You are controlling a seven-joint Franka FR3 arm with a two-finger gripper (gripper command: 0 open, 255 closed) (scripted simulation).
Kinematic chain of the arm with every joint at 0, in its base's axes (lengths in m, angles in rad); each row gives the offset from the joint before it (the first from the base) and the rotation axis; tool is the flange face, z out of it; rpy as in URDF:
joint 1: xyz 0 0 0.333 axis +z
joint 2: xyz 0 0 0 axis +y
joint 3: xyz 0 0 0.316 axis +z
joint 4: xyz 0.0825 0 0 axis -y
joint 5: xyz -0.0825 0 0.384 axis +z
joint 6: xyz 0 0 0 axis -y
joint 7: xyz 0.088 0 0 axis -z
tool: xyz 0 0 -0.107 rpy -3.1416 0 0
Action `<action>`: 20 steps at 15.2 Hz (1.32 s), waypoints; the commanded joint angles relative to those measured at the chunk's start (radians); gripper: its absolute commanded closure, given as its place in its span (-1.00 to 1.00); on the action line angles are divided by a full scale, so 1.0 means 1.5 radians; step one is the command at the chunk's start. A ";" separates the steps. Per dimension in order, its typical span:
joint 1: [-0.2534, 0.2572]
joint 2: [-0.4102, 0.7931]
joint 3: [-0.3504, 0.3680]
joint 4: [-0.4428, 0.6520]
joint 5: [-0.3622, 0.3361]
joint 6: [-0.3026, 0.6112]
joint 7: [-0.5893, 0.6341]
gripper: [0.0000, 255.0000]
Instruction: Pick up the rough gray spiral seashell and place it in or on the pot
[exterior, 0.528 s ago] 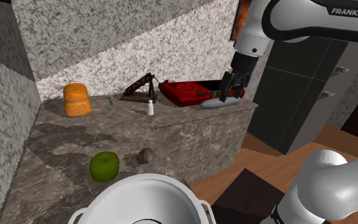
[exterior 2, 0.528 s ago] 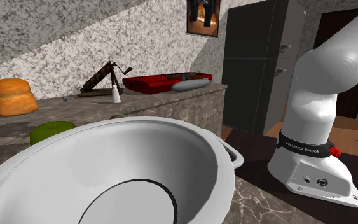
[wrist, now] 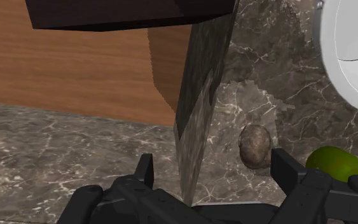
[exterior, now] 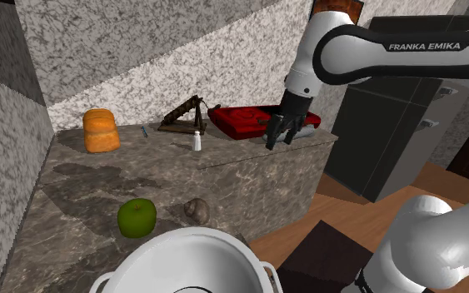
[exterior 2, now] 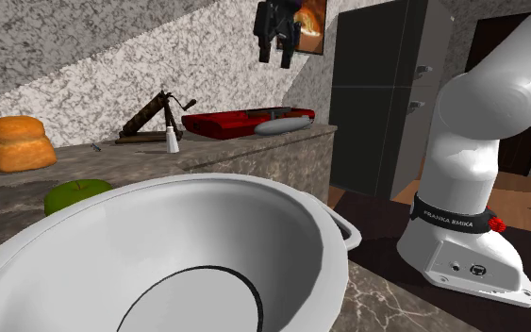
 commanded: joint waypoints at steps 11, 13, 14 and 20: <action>0.048 0.202 0.037 -0.063 0.077 0.300 -0.019 -1.00; 0.057 0.247 0.043 -0.058 0.090 0.346 -0.026 -1.00; 0.061 0.270 0.046 -0.054 0.096 0.368 -0.029 -1.00; 0.086 0.417 0.064 -0.008 0.136 0.488 -0.055 -1.00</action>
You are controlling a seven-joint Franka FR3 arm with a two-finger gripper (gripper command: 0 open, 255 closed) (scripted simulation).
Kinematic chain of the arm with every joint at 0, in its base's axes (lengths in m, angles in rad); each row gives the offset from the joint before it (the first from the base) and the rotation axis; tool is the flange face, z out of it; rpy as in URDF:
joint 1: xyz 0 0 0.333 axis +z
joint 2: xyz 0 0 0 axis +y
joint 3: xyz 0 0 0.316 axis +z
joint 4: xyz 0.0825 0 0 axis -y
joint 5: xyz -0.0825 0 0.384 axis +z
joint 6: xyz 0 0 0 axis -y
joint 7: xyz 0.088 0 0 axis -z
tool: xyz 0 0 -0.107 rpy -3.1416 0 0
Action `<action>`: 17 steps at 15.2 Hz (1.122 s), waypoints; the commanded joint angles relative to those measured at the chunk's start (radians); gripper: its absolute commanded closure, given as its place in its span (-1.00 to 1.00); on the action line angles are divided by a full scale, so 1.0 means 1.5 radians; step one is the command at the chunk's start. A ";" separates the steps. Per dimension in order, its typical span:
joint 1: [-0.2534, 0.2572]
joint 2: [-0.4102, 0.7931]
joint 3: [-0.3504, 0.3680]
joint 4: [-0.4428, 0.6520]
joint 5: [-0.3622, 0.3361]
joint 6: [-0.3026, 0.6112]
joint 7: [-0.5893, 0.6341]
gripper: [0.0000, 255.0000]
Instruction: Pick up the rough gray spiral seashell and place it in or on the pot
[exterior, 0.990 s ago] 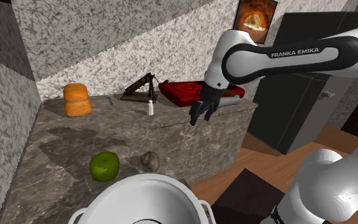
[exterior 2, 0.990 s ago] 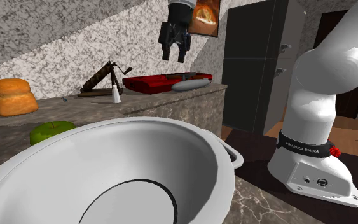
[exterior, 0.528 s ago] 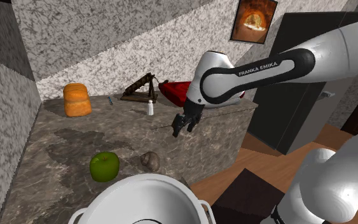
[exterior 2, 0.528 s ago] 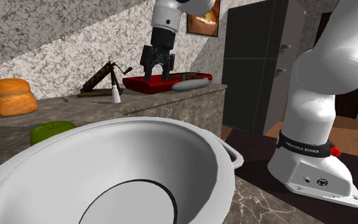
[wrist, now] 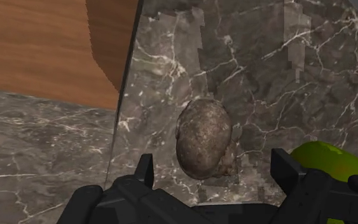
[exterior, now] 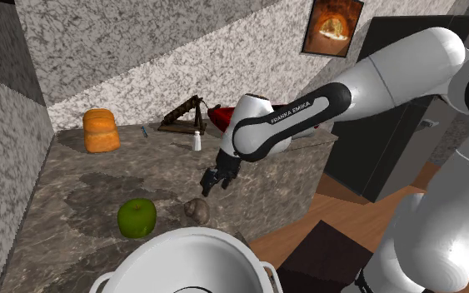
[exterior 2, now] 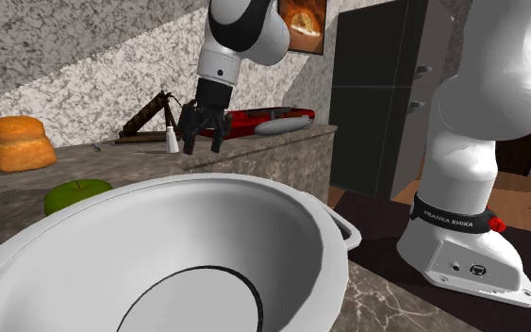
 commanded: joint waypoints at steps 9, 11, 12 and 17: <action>0.018 0.152 0.016 0.051 0.026 0.115 -0.023 -1.00; 0.019 0.167 0.018 0.053 0.027 0.127 -0.024 -1.00; 0.019 0.167 0.018 0.053 0.027 0.127 -0.024 -1.00; 0.019 0.167 0.018 0.053 0.027 0.127 -0.024 -1.00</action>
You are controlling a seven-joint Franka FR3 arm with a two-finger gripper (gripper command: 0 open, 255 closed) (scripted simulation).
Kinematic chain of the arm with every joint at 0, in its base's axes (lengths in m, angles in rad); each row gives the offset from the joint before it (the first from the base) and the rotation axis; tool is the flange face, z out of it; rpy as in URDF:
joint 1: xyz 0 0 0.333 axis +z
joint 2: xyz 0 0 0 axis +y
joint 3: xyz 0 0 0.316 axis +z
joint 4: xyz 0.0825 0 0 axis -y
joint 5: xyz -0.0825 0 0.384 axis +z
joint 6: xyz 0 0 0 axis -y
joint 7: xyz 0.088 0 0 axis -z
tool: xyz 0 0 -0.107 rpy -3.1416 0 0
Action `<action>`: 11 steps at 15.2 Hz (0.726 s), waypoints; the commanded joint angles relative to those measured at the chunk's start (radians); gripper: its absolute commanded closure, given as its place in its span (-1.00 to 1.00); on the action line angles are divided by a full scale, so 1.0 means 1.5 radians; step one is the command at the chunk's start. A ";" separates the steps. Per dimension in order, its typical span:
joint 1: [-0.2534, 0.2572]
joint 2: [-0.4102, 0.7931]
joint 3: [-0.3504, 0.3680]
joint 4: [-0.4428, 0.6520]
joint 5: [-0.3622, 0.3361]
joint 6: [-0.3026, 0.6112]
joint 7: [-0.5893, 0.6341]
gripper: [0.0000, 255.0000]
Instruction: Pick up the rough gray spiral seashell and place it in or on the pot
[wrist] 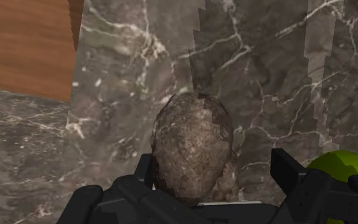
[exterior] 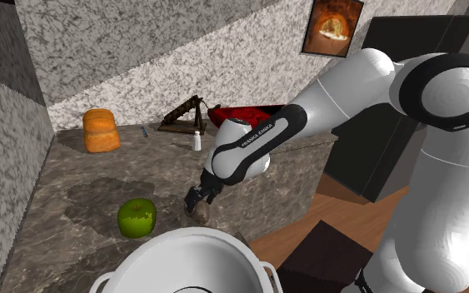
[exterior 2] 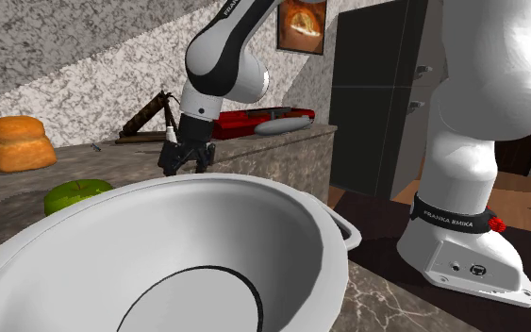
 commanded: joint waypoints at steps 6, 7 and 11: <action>0.000 0.000 0.000 0.002 -0.001 -0.001 0.001 1.00; 0.001 0.000 0.000 0.002 -0.002 -0.002 0.003 1.00; 0.000 0.000 0.000 0.000 0.000 0.000 0.000 1.00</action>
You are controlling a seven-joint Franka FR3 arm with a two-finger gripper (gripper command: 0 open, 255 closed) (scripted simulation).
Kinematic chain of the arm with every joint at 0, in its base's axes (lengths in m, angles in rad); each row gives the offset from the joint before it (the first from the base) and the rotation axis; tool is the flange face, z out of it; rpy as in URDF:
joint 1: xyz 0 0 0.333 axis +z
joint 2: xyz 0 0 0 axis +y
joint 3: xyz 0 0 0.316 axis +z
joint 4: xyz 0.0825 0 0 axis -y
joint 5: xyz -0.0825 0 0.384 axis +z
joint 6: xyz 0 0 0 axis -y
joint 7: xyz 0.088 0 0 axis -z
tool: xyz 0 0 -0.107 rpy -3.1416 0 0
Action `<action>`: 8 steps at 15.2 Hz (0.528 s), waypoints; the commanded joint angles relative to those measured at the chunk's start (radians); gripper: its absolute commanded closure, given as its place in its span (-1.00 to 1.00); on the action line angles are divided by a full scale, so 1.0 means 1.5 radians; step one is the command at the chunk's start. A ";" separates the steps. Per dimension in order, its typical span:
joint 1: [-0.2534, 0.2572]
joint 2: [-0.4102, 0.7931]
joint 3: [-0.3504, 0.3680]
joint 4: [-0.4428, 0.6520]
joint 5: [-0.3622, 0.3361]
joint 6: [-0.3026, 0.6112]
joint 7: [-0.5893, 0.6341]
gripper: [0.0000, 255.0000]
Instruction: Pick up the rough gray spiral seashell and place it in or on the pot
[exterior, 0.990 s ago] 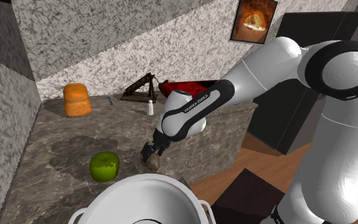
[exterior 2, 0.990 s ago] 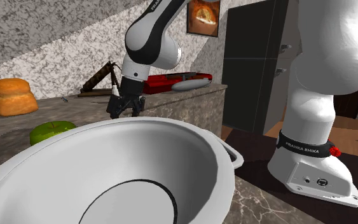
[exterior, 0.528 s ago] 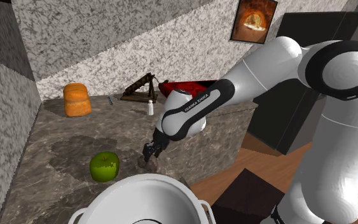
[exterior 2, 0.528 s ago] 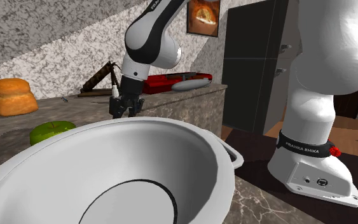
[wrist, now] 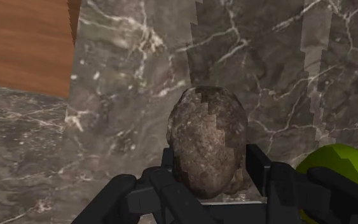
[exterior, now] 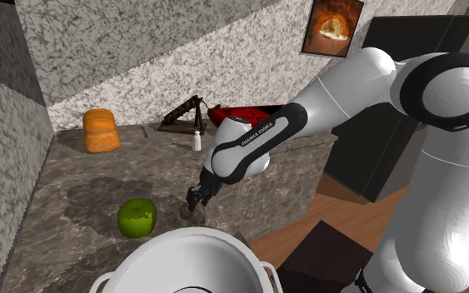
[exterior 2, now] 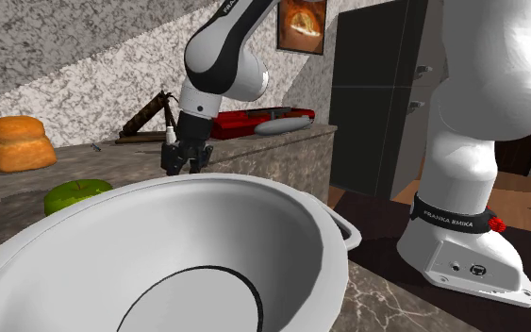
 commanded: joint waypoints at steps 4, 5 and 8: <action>0.000 -0.026 -0.003 0.001 -0.008 -0.035 0.010 1.00; 0.000 -0.033 -0.003 0.002 -0.010 -0.043 0.013 1.00; -0.001 -0.054 -0.005 0.008 -0.017 -0.069 0.022 1.00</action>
